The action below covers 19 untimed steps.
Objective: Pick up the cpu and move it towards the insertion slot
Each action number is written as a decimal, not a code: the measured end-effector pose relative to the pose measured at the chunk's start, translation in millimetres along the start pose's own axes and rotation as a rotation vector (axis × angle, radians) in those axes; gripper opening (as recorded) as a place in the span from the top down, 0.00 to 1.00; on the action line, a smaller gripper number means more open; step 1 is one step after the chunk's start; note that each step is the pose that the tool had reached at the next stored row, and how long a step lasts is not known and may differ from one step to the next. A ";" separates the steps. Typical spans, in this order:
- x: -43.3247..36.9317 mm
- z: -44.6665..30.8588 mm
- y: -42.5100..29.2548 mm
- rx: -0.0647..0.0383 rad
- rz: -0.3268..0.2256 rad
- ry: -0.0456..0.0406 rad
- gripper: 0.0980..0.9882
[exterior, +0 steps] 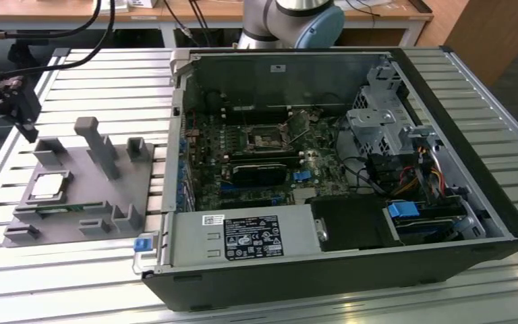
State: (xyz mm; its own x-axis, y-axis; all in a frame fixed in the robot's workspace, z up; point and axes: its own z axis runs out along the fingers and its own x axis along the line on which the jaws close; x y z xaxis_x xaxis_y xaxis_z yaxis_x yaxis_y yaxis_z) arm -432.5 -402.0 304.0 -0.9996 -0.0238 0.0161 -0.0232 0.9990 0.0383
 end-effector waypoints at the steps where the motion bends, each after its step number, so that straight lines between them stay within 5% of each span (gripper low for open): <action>1: 0.0 1.0 -0.2 0.000 -0.001 0.0001 0.32; 19: 1.0 32.5 -5.2 -0.004 -0.012 0.0004 0.32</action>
State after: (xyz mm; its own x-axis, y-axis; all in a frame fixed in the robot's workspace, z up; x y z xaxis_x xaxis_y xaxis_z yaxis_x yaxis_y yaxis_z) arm -433.9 -406.0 271.4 -0.9992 -0.0363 0.0160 -0.0356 0.9985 0.0420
